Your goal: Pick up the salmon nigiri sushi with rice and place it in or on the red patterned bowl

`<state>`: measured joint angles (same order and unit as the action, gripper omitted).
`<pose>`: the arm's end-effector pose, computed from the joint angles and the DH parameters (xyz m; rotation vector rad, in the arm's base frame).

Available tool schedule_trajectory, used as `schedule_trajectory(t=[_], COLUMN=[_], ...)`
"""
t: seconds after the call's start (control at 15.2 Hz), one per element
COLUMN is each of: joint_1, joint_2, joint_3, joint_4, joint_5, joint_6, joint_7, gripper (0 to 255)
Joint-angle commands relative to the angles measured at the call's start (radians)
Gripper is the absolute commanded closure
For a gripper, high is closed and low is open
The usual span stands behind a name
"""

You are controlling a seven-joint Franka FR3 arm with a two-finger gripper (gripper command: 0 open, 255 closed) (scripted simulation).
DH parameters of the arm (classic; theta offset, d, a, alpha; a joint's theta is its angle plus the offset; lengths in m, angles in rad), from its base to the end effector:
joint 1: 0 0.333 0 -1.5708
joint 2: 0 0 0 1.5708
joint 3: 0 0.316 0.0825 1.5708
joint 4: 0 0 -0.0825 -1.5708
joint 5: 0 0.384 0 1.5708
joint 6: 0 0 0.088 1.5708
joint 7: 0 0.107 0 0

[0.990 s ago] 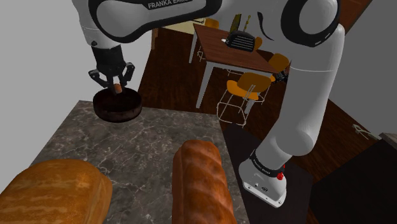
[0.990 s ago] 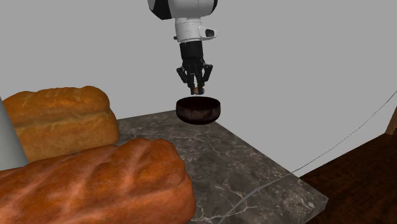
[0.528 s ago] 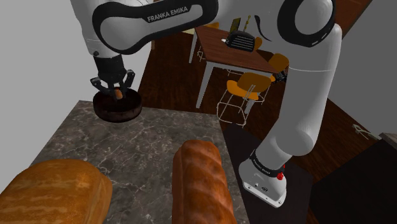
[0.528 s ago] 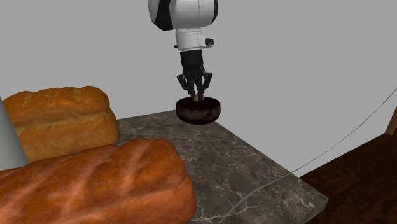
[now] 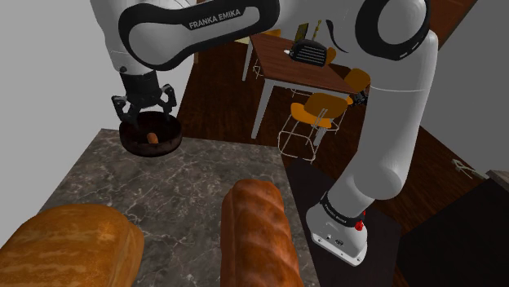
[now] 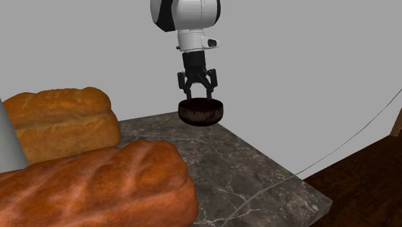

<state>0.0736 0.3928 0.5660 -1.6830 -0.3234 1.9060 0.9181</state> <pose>0.5478 0.3346 0.3928 2.9943 -0.2694 -0.0113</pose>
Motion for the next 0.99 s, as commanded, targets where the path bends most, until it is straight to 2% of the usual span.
schedule_trajectory(t=[0.0, 0.13, 0.4, 0.92], joint_1=[0.000, 0.000, 0.012, 0.013], joint_2=[0.000, 0.000, -0.018, -0.018], joint_3=[0.000, 0.000, 0.012, 0.012], joint_4=[0.000, 0.000, 0.103, 0.103], joint_5=[0.000, 0.000, 0.019, 0.019], joint_6=[0.000, 0.000, -0.117, -0.117], joint_7=[0.000, 0.000, -0.015, -0.015], gripper=[0, 0, 0, 0])
